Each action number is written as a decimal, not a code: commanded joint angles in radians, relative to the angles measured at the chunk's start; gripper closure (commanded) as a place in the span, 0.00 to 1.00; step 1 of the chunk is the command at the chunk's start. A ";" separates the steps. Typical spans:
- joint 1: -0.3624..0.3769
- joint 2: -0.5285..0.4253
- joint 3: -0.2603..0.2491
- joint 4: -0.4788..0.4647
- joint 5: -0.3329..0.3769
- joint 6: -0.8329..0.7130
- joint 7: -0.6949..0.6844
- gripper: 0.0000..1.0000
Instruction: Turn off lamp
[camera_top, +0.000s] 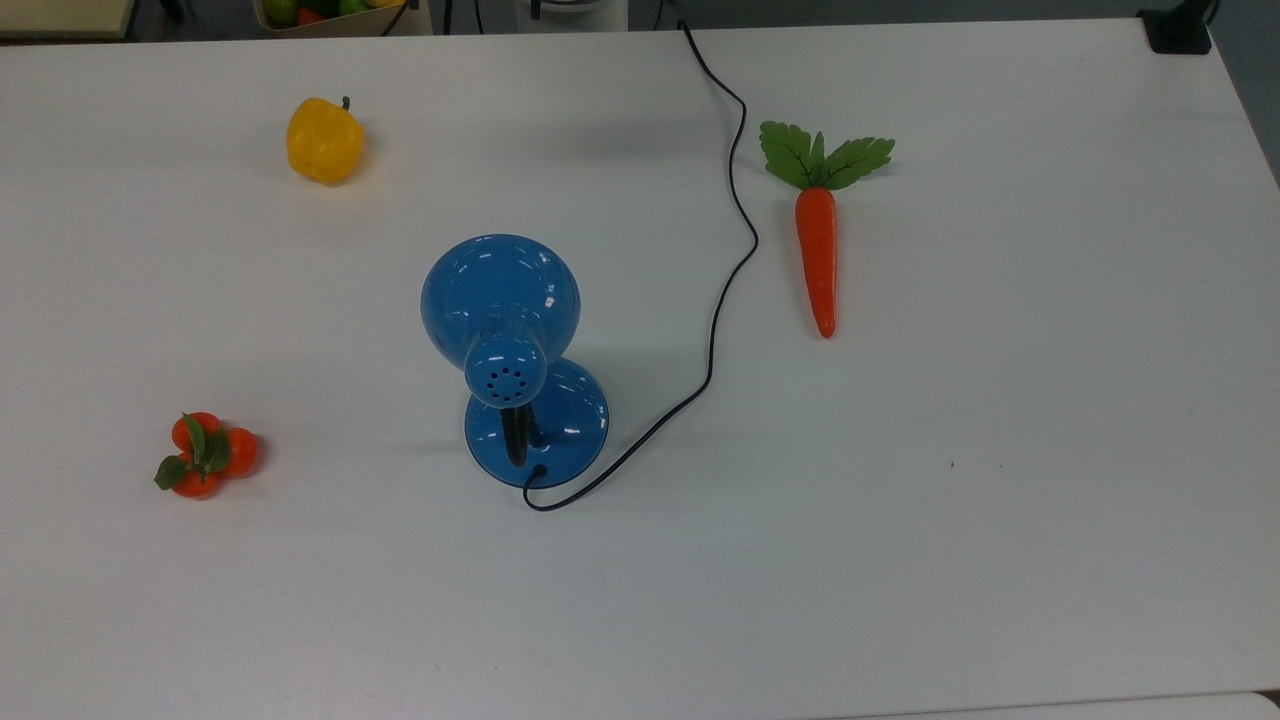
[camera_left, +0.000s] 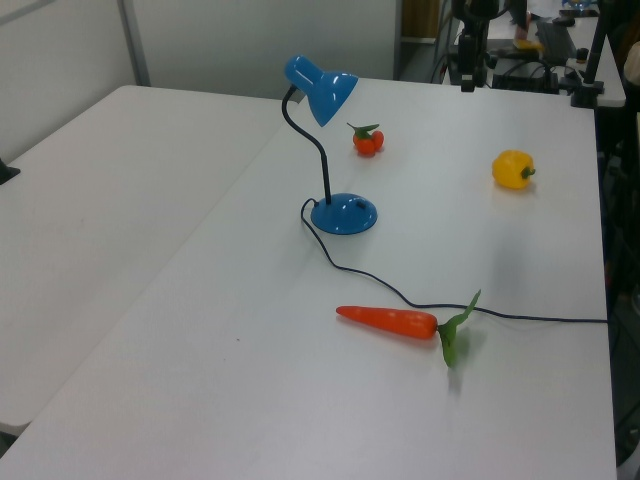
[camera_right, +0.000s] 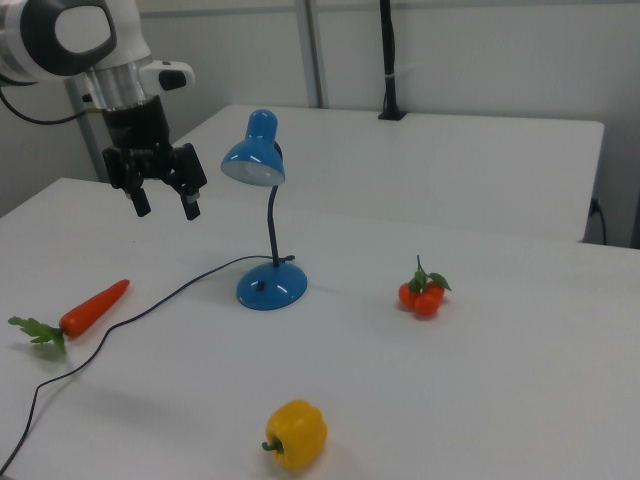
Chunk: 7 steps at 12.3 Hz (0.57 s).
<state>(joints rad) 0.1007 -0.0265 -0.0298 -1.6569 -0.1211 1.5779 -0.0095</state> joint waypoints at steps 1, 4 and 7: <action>0.048 -0.001 -0.039 0.008 0.011 -0.004 0.048 0.00; 0.042 0.002 -0.039 0.019 0.011 -0.004 0.049 0.00; 0.039 -0.001 -0.036 0.019 0.012 -0.010 0.049 0.00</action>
<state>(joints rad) 0.1214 -0.0265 -0.0497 -1.6510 -0.1211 1.5779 0.0212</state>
